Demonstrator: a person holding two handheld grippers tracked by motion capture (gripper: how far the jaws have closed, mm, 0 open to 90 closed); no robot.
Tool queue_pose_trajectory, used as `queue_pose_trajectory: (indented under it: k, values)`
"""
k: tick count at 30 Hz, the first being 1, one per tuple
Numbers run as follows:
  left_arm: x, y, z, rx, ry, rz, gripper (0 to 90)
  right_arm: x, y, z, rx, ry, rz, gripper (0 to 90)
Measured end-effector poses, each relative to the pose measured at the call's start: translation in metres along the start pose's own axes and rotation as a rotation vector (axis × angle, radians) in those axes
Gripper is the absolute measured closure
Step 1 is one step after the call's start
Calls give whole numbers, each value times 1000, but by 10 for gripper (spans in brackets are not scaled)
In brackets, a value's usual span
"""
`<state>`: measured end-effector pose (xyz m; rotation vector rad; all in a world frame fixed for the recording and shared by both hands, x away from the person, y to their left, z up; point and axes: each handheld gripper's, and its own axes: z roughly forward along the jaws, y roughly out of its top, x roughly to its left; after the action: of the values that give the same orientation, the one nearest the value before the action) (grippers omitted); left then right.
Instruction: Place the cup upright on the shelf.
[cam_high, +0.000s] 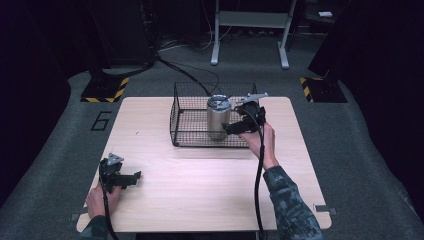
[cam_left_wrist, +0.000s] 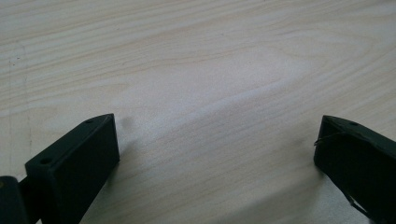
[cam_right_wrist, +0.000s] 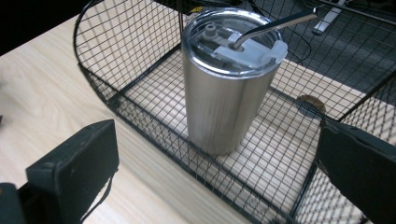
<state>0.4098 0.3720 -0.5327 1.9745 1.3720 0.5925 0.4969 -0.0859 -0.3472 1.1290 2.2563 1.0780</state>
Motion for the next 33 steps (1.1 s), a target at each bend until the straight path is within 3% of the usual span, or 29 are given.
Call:
queue_pose_trajectory:
  k: [10,13,23,26,27,33]
  values:
    - [0,0,0,0,0,0,0,2,-29,-31,2,-13,-21,0]
    - [1,0,0,1,2,8,0,-1,-48,-41,8,-31,-17,0]
    - [1,0,0,3,1,10,0,-18,-109,-51,43,-74,54,0]
    - [1,0,0,1,1,10,0,-21,-129,-52,53,-90,99,0]
    - [1,0,0,2,1,11,0,-23,-134,-52,61,-97,88,0]
    - [1,0,0,2,1,11,0,-31,-172,-54,77,-125,157,0]
